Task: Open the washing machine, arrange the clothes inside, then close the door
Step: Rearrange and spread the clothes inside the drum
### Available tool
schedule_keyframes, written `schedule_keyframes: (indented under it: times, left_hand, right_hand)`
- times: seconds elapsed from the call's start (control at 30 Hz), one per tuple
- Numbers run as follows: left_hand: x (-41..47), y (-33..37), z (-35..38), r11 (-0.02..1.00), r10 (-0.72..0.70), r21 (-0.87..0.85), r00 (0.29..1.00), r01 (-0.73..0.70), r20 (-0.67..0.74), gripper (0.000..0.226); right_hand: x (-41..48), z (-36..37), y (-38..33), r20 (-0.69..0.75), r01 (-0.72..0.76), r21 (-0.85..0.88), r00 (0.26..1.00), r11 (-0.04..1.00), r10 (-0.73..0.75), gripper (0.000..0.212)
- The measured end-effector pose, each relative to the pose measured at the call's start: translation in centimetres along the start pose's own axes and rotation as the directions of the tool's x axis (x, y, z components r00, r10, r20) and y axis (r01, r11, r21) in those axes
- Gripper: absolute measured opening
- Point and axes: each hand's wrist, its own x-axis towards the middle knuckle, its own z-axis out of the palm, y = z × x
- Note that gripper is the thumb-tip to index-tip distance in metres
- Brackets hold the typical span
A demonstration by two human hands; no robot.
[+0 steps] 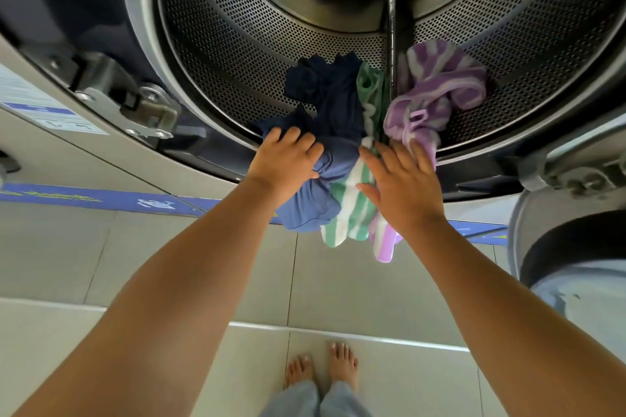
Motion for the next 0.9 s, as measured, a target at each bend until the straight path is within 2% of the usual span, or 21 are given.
schedule_keyframes:
  times: [0.1, 0.17, 0.23, 0.33, 0.43, 0.57, 0.67, 0.7, 0.73, 0.8, 0.83, 0.9]
  left_hand:
    - [0.7, -2.3, -1.1, 0.990, 0.137, 0.033, 0.991, -0.137, -0.006, 0.037]
    - [1.1, -3.9, -2.1, 0.990, 0.133, 0.047, 0.991, -0.131, -0.032, 0.026]
    - [1.3, -4.9, -2.9, 0.999, 0.028, 0.017, 1.000, -0.027, -0.014, 0.024]
    - [1.9, -5.0, -4.2, 0.959, -0.263, -0.105, 0.964, 0.264, 0.025, 0.023]
    - [3.2, -4.3, -6.0, 0.790, -0.517, -0.351, 0.854, 0.502, 0.058, 0.030]
    - [5.3, -4.4, -7.5, 0.584, -0.703, -0.519, 0.708, 0.623, 0.059, 0.037]
    - [7.1, -5.9, -8.7, 0.341, -0.849, -0.652, 0.519, 0.677, 0.094, 0.040]
    - [7.6, -6.5, -9.0, 0.290, -0.885, -0.671, 0.458, 0.682, 0.083, 0.042]
    - [8.1, -7.1, -9.0, 0.282, -0.905, -0.672, 0.423, 0.685, 0.051, 0.044]
    - [8.5, -8.0, -8.4, 0.382, -0.896, -0.611, 0.440, 0.693, -0.062, 0.044]
    - [8.4, -8.3, -7.9, 0.475, -0.864, -0.532, 0.486, 0.701, -0.133, 0.042]
    - [8.0, -8.4, -6.5, 0.692, -0.720, -0.300, 0.657, 0.657, -0.222, 0.040]
  right_hand:
    - [0.0, 0.1, 0.2, -0.014, 0.013, -0.005, 1.000, 1.000, -0.013, 0.058]
    - [0.0, 0.1, 0.3, -0.019, 0.018, -0.007, 1.000, 1.000, -0.018, 0.057]
    - [-0.1, 0.0, 0.2, -0.017, 0.013, -0.011, 1.000, 1.000, -0.013, 0.057]
    - [-0.1, 0.0, 0.0, -0.032, 0.005, -0.008, 0.999, 1.000, -0.005, 0.057]
    - [-0.2, 0.0, 0.0, -0.036, 0.013, -0.012, 0.999, 1.000, -0.013, 0.055]
    - [-0.3, 0.0, -0.2, -0.044, 0.002, -0.003, 0.999, 1.000, -0.003, 0.053]
    - [-0.4, 0.0, -0.2, -0.052, -0.003, 0.004, 0.999, 1.000, 0.003, 0.057]
    - [-0.5, -0.1, -0.2, -0.051, -0.001, 0.003, 0.999, 1.000, 0.001, 0.058]
    - [-0.5, -0.1, -0.2, -0.049, 0.001, 0.001, 0.999, 1.000, -0.001, 0.058]
    - [-0.5, -0.1, -0.2, -0.046, 0.002, -0.004, 0.999, 1.000, -0.002, 0.058]
    - [-0.5, -0.1, -0.2, -0.046, 0.001, -0.005, 0.999, 1.000, -0.001, 0.058]
    - [-0.5, 0.0, -0.3, -0.054, -0.005, -0.005, 0.999, 1.000, 0.004, 0.057]
